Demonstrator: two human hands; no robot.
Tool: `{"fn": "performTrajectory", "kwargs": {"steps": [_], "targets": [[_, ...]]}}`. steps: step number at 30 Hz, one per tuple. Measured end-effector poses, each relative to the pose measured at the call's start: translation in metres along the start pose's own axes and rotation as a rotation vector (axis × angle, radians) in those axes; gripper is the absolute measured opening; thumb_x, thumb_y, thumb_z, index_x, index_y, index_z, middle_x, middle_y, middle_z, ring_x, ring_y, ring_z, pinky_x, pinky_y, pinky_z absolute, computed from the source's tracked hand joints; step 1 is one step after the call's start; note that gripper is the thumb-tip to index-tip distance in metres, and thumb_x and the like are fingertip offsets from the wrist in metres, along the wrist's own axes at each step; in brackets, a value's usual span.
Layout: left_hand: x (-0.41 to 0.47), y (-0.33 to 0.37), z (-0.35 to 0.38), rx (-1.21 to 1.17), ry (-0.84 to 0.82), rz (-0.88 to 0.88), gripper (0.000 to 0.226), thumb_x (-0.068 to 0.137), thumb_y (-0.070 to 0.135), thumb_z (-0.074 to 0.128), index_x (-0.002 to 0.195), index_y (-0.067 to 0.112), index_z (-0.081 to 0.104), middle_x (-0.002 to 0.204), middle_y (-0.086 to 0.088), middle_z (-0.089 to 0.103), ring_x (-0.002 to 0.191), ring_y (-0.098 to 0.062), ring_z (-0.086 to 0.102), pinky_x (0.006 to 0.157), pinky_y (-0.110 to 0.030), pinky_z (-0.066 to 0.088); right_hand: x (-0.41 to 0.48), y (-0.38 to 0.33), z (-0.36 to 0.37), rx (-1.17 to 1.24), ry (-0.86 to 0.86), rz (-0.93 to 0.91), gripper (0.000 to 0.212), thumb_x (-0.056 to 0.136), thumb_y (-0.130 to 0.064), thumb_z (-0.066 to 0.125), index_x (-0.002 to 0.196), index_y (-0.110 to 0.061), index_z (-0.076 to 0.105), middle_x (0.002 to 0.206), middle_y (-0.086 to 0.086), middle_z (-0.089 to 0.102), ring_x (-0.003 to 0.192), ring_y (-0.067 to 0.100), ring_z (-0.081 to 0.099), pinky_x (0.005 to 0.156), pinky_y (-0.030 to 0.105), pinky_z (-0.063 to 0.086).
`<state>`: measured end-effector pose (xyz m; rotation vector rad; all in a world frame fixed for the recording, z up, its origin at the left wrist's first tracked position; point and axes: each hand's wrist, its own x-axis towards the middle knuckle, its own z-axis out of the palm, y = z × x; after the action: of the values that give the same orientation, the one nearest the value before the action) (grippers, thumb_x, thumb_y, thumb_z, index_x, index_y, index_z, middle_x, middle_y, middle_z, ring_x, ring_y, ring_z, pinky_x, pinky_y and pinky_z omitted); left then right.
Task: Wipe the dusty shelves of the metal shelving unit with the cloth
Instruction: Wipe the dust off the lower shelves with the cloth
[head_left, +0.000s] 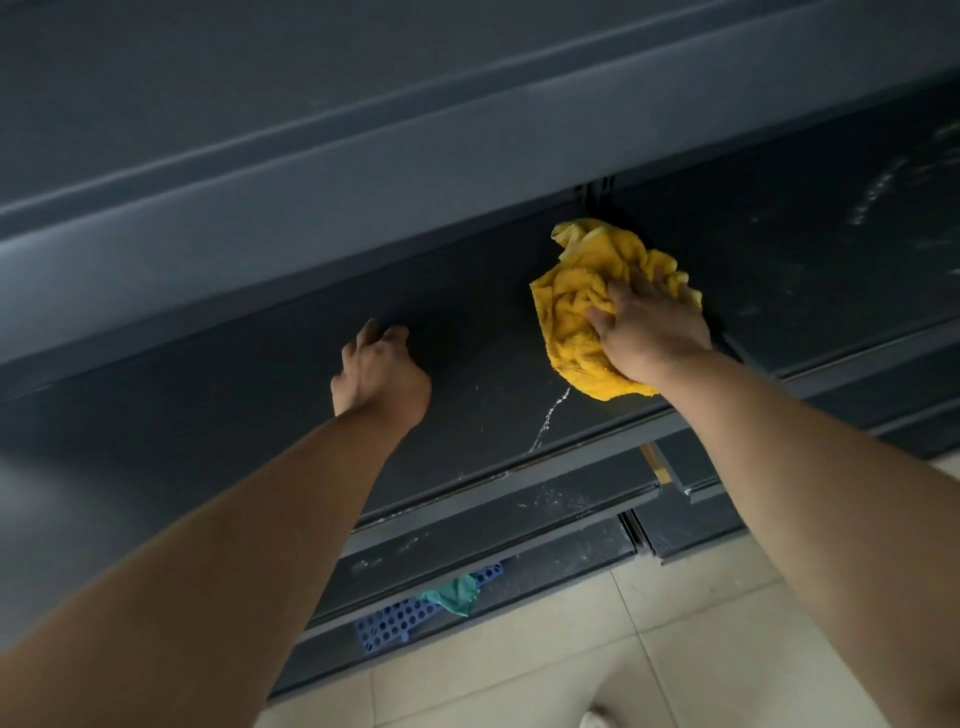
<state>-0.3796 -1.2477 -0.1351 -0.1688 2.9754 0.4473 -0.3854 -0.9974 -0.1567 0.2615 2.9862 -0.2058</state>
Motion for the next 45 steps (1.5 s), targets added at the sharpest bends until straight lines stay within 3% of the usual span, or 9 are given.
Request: {"fn": "performTrajectory", "kwargs": {"steps": [9, 21, 28, 33, 39, 42, 45], "targets": [[-0.018, -0.042, -0.022, -0.070, -0.011, -0.019, 0.056, 0.090, 0.005, 0.042, 0.145, 0.018, 0.039, 0.152, -0.003, 0.032, 0.136, -0.029, 0.035, 0.106, -0.049, 0.038, -0.053, -0.062, 0.011, 0.012, 0.014, -0.044, 0.085, 0.084, -0.078, 0.008, 0.150, -0.026, 0.023, 0.161, 0.009, 0.011, 0.149, 0.032, -0.002, 0.119, 0.050, 0.000], [-0.041, -0.083, -0.043, -0.095, -0.018, -0.018, 0.056, 0.092, 0.007, 0.041, 0.147, 0.018, 0.034, 0.151, -0.005, 0.034, 0.135, -0.030, 0.037, 0.105, -0.049, 0.039, -0.110, -0.150, 0.036, 0.044, -0.010, -0.321, 0.066, 0.092, -0.066, 0.021, 0.147, -0.030, 0.030, 0.161, 0.005, 0.013, 0.149, 0.027, 0.000, 0.120, 0.046, 0.000], [-0.054, -0.051, -0.034, -0.083, -0.066, 0.068, 0.052, 0.095, 0.010, 0.039, 0.146, 0.017, 0.036, 0.150, -0.006, 0.036, 0.132, -0.029, 0.039, 0.104, -0.046, 0.040, -0.128, -0.115, 0.032, 0.065, 0.046, -0.360, 0.056, 0.097, -0.056, 0.025, 0.140, -0.024, 0.042, 0.158, 0.004, 0.026, 0.149, 0.022, 0.013, 0.122, 0.042, 0.005], [-0.059, -0.011, -0.020, -0.079, -0.130, 0.105, 0.057, 0.095, 0.006, 0.039, 0.150, 0.015, 0.027, 0.152, -0.008, 0.032, 0.135, -0.029, 0.036, 0.105, -0.042, 0.037, -0.114, -0.057, 0.020, 0.064, 0.050, -0.228, 0.056, 0.098, -0.053, 0.025, 0.141, -0.020, 0.040, 0.158, 0.006, 0.026, 0.149, 0.024, 0.012, 0.122, 0.041, 0.003], [-0.062, 0.025, -0.004, -0.095, -0.151, 0.045, 0.058, 0.093, 0.004, 0.040, 0.149, 0.011, 0.028, 0.151, -0.009, 0.033, 0.136, -0.030, 0.035, 0.108, -0.046, 0.036, -0.095, 0.023, -0.006, 0.078, -0.016, -0.019, 0.051, 0.099, -0.047, 0.031, 0.141, -0.019, 0.037, 0.157, 0.007, 0.027, 0.147, 0.028, 0.017, 0.119, 0.045, 0.015], [-0.069, 0.034, 0.000, -0.109, -0.126, 0.015, 0.058, 0.091, 0.002, 0.040, 0.148, 0.010, 0.029, 0.150, -0.010, 0.034, 0.135, -0.030, 0.035, 0.107, -0.047, 0.037, -0.095, 0.037, -0.011, 0.133, -0.023, 0.013, 0.049, 0.099, -0.044, 0.037, 0.140, -0.018, 0.040, 0.155, 0.008, 0.031, 0.141, 0.033, 0.030, 0.116, 0.046, 0.023], [-0.071, 0.034, -0.003, -0.117, -0.078, -0.023, 0.059, 0.090, 0.002, 0.040, 0.147, 0.011, 0.031, 0.149, -0.010, 0.036, 0.135, -0.030, 0.035, 0.107, -0.046, 0.036, -0.094, 0.031, -0.006, 0.150, 0.003, 0.031, 0.049, 0.098, -0.041, 0.041, 0.141, -0.017, 0.041, 0.155, 0.011, 0.031, 0.141, 0.034, 0.031, 0.117, 0.048, 0.022]]}}
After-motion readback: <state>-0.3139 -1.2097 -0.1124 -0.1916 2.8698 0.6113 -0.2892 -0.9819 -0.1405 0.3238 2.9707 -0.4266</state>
